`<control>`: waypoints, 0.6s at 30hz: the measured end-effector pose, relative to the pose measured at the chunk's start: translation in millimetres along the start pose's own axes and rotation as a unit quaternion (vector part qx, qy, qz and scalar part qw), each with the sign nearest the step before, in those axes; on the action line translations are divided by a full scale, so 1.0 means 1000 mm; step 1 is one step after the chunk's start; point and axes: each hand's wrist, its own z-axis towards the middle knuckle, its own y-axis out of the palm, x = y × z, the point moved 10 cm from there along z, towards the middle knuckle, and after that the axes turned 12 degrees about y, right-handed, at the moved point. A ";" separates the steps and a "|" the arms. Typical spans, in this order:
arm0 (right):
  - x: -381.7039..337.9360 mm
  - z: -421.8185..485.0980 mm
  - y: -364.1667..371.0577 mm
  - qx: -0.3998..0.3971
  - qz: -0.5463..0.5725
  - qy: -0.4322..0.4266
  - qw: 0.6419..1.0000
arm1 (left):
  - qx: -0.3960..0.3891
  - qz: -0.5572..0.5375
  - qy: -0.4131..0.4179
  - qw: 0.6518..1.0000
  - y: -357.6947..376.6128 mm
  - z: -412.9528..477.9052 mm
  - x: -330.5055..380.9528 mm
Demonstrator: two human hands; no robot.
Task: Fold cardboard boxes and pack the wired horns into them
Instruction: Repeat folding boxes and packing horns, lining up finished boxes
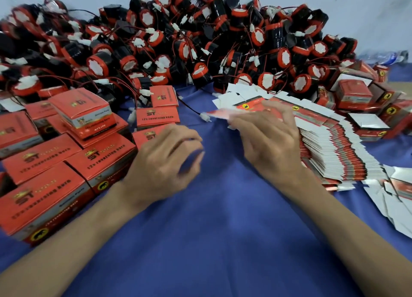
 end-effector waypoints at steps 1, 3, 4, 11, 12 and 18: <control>-0.008 -0.002 -0.001 0.001 0.047 -0.020 0.999 | -0.007 -0.050 -0.025 0.998 0.003 0.001 0.002; -0.018 -0.006 0.002 -0.010 0.113 -0.024 0.993 | -0.045 -0.118 -0.114 0.985 0.017 -0.004 -0.005; -0.021 -0.006 0.001 -0.005 0.137 -0.011 0.990 | -0.065 -0.145 -0.162 0.974 0.025 -0.009 -0.011; 0.044 0.001 -0.010 0.086 0.303 0.386 0.867 | -0.037 -0.292 -0.324 0.899 0.042 -0.036 -0.040; 0.052 -0.002 -0.008 0.089 0.325 0.431 0.837 | -0.016 -0.310 -0.329 0.892 0.042 -0.036 -0.041; 0.091 -0.023 0.004 0.092 0.349 0.571 0.738 | 0.106 -0.337 -0.350 0.867 0.025 -0.036 -0.050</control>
